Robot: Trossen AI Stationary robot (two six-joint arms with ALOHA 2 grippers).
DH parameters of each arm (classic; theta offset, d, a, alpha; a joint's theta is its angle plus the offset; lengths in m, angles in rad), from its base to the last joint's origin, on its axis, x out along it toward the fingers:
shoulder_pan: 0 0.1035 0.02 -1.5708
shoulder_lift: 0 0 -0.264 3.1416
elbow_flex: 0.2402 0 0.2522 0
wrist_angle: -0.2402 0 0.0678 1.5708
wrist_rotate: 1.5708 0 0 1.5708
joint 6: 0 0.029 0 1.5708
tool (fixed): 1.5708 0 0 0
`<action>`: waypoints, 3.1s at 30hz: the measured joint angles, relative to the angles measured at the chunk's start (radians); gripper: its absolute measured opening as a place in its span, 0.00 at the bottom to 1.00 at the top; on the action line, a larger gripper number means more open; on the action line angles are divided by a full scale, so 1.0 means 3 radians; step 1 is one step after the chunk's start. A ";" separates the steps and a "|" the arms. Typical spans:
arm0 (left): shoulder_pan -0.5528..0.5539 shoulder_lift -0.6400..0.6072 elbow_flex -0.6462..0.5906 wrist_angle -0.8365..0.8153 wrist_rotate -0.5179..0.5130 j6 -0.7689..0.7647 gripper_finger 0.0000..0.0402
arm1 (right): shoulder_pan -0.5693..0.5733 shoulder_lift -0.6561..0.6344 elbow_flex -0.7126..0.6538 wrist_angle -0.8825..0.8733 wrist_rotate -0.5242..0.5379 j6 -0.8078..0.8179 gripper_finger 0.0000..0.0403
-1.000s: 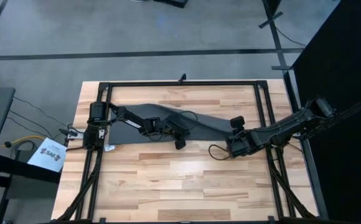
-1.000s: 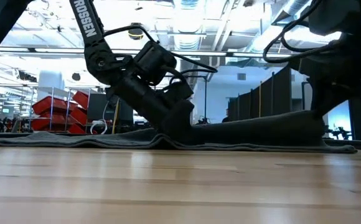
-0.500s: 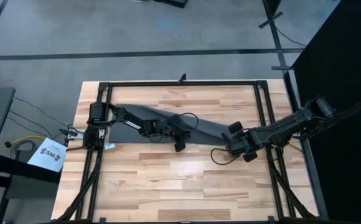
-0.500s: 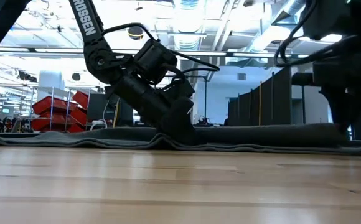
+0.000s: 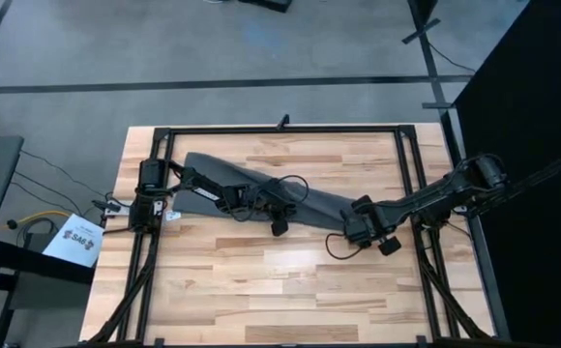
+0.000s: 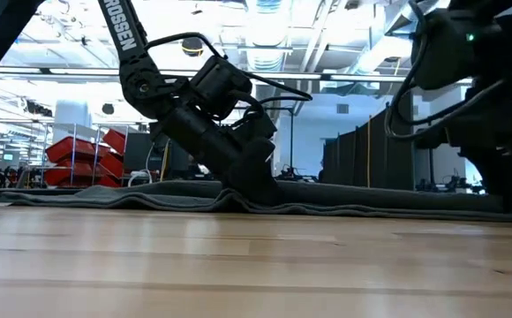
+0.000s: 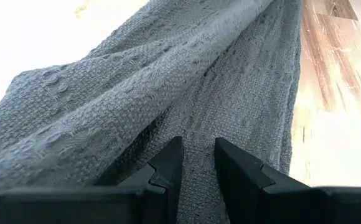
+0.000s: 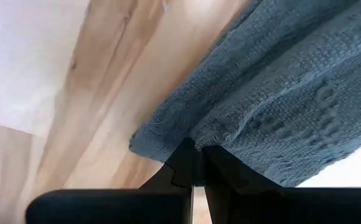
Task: Roll towel
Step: Roll the gray towel
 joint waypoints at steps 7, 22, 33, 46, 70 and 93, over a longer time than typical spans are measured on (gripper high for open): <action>0.0046 0.0001 0.0001 -0.0022 0.0068 0.0019 0.20 | 0.0157 -0.0017 0.0099 -0.0119 -0.0104 0.0114 0.02; 0.0047 0.0003 0.0000 -0.0022 0.0072 -0.0006 0.20 | 0.0031 -0.0015 0.0099 0.0127 -0.0690 0.0939 0.23; 0.0047 0.0003 0.0000 -0.0033 0.0070 -0.0037 0.20 | 0.0010 -0.0015 0.0099 0.0165 -0.1061 0.1151 0.42; 0.0033 0.0003 0.0000 -0.0032 0.0066 -0.0039 0.20 | -0.0007 -0.0121 0.0366 -0.0107 -0.0398 0.1394 0.36; -0.0003 -0.0606 -0.0021 -0.0960 0.0335 0.0100 0.20 | 0.0019 -0.0121 -0.0328 0.0414 -0.0365 0.1971 0.00; 0.0246 -0.1058 -0.0553 -0.1782 -0.0632 -0.0072 0.20 | -0.0238 -0.0118 -0.0282 0.0170 -0.0414 0.2171 0.00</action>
